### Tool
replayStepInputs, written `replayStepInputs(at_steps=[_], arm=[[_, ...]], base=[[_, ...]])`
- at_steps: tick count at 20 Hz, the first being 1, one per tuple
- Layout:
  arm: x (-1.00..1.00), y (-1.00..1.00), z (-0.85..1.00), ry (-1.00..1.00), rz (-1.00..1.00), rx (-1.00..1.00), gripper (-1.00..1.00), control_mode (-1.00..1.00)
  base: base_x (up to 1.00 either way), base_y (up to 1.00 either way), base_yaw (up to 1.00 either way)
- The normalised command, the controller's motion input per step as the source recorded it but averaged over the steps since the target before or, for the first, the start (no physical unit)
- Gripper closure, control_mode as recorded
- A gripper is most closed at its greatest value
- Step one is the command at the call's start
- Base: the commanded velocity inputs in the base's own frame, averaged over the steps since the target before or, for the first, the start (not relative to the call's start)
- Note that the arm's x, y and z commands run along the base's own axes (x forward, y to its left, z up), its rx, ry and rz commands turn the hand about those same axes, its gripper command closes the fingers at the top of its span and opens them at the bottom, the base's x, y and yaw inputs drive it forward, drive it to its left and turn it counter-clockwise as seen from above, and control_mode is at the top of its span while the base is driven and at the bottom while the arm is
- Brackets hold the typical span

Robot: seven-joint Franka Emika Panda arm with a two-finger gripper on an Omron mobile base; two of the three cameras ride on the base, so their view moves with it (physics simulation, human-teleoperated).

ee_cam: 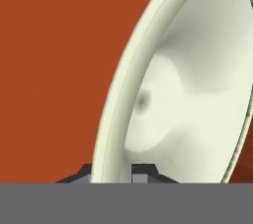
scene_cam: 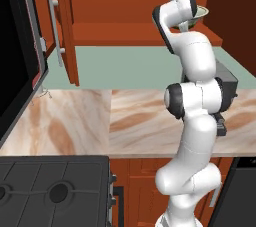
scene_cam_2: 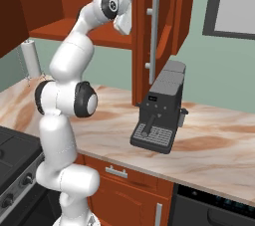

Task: Move the bowls from the cabinet to the plates on the dining table.

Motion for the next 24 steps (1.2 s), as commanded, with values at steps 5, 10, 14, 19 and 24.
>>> replayStepInputs(at_steps=[5, 10, 14, 19, 24], arm=[[-0.56, 0.46, 0.0, -0.08, 0.07, -0.06, 1.0, -1.0], [-0.75, 0.52, 0.0, -0.1, 0.08, -0.08, 1.0, -1.0], [-0.78, 0.45, -0.2, -0.11, 0.09, -0.1, 1.0, -1.0], [-0.79, 0.27, -0.5, -0.12, 0.09, -0.07, 1.0, -1.0], [-0.93, 0.26, -0.39, -0.13, 0.09, 0.0, 1.0, -1.0]], base=[[0.0, 0.0, 0.0], [0.0, 0.0, 0.0], [0.0, 0.0, 0.0], [0.0, 0.0, 0.0], [0.0, 0.0, 0.0]])
